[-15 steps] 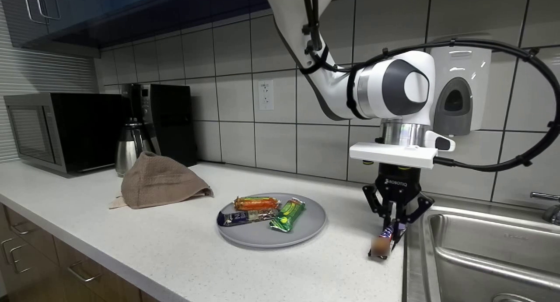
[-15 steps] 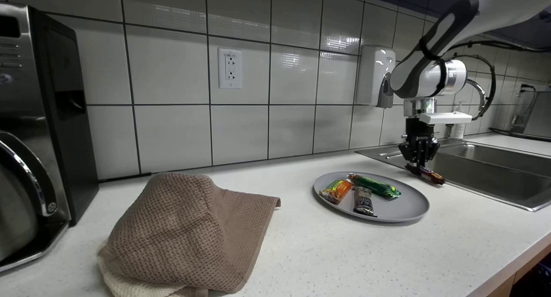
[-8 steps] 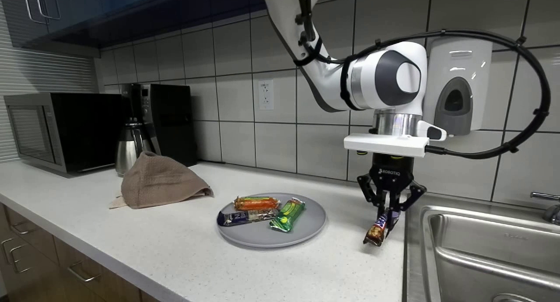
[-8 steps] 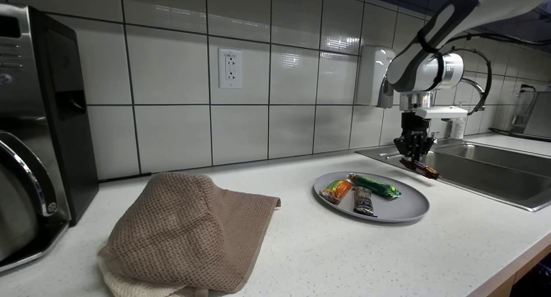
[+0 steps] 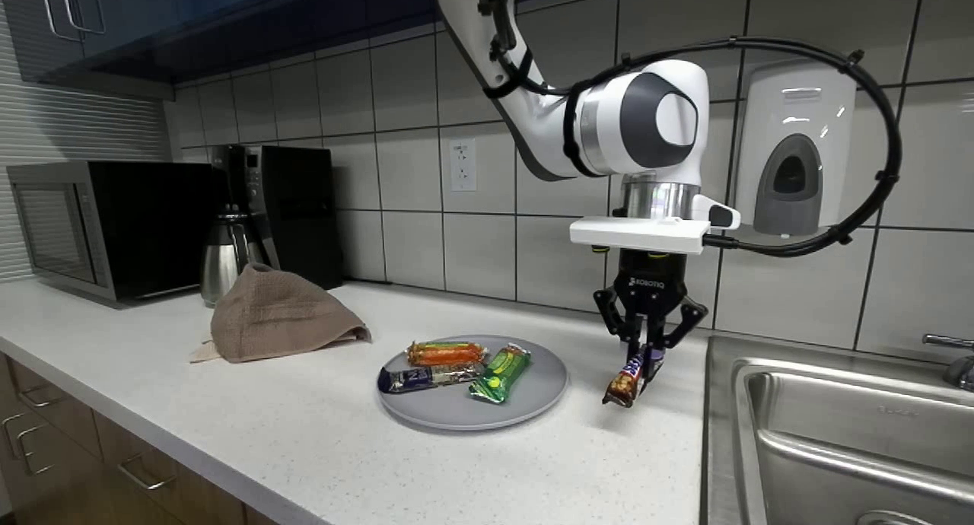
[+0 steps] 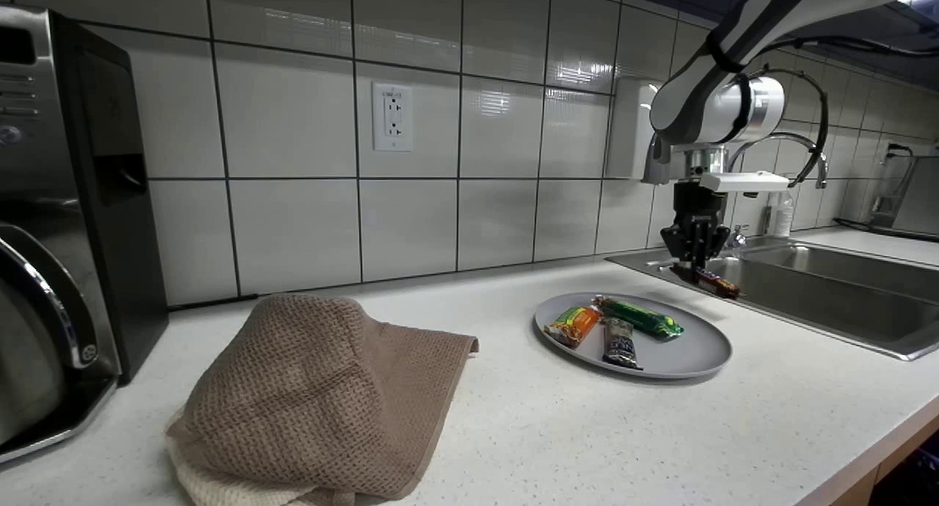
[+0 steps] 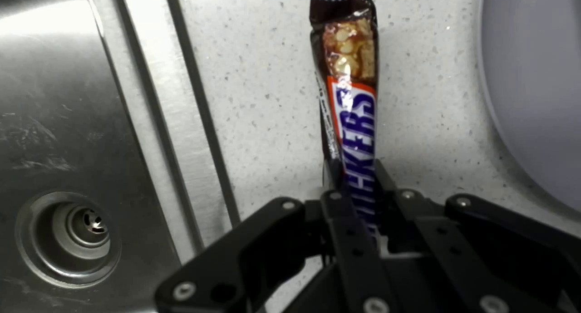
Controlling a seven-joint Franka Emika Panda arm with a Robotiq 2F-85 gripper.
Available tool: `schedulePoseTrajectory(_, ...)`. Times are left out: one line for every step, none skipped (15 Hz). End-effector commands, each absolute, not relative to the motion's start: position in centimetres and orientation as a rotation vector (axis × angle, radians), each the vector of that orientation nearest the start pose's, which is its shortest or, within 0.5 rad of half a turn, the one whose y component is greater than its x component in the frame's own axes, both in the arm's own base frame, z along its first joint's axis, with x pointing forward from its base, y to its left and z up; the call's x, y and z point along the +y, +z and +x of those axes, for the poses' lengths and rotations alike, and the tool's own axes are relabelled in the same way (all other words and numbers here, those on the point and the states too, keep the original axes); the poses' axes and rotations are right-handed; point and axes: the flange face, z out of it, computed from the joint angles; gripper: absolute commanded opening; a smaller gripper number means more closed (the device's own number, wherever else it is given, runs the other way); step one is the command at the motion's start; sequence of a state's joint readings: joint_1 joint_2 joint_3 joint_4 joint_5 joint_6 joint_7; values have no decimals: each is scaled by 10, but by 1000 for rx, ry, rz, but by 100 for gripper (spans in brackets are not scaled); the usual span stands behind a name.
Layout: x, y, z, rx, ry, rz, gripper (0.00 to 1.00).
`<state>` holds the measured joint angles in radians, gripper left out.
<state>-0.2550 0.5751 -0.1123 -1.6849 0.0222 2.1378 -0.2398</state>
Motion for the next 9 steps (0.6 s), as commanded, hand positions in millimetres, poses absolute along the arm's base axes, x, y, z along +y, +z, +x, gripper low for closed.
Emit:
schedulePoseTrajectory(-209, 270, 614, 172, 184, -3137, 4)
schedulePoseTrajectory(-203, 271, 613, 163, 185, -3138, 4)
schedulePoseTrajectory(-197, 272, 613, 154, 186, -3138, 4)
schedulePoseTrajectory(-192, 272, 613, 145, 187, -3138, 4)
schedulePoseTrajectory(-185, 273, 612, 136, 186, -3142, 4)
schedulePoseTrajectory(-180, 271, 613, 126, 186, -3143, 4)
schedulePoseTrajectory(-174, 271, 613, 116, 184, -3144, 4)
schedulePoseTrajectory(-168, 271, 613, 108, 184, -3144, 4)
schedulePoseTrajectory(-162, 271, 613, 99, 186, -3144, 4)
